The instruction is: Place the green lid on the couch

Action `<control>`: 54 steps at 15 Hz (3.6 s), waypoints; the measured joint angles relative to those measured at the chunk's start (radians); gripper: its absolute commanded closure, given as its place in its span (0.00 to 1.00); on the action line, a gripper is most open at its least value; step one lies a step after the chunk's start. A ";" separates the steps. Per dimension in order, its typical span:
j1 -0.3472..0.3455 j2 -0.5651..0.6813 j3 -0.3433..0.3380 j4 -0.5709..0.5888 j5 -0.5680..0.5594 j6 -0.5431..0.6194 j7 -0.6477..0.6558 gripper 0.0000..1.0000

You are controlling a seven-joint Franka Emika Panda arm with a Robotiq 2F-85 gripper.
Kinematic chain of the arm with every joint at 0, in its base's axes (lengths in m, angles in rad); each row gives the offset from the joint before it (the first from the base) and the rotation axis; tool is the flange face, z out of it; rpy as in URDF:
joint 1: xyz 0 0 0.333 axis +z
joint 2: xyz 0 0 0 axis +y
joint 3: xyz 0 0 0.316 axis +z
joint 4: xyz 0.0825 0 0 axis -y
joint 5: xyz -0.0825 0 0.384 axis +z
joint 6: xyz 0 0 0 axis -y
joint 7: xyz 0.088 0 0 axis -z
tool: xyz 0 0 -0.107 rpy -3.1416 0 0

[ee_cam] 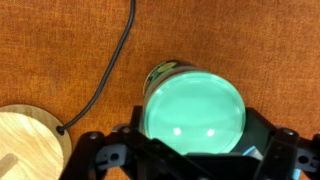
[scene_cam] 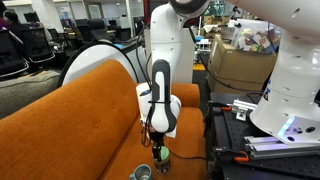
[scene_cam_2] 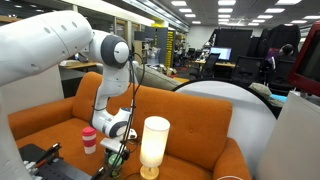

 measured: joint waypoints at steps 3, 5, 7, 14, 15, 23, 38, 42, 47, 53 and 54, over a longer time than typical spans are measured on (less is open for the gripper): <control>0.002 -0.001 -0.001 0.000 0.000 0.000 0.000 0.17; 0.009 -0.007 -0.003 -0.001 0.000 0.000 0.001 0.31; 0.018 -0.014 -0.007 -0.004 0.000 0.000 0.001 0.31; 0.038 -0.022 -0.025 -0.009 0.000 0.000 0.002 0.31; 0.038 -0.022 -0.026 -0.009 0.000 0.000 0.002 0.31; 0.060 -0.041 -0.038 -0.012 0.000 -0.001 0.002 0.31; 0.100 -0.141 0.024 -0.073 -0.092 -0.005 -0.037 0.31; 0.102 -0.126 0.079 -0.124 -0.133 0.003 -0.089 0.31; 0.097 -0.019 0.102 -0.134 -0.172 0.062 -0.151 0.31; 0.089 0.114 0.108 -0.059 -0.229 0.153 -0.176 0.31; 0.090 0.131 0.108 -0.041 -0.235 0.158 -0.176 0.31</control>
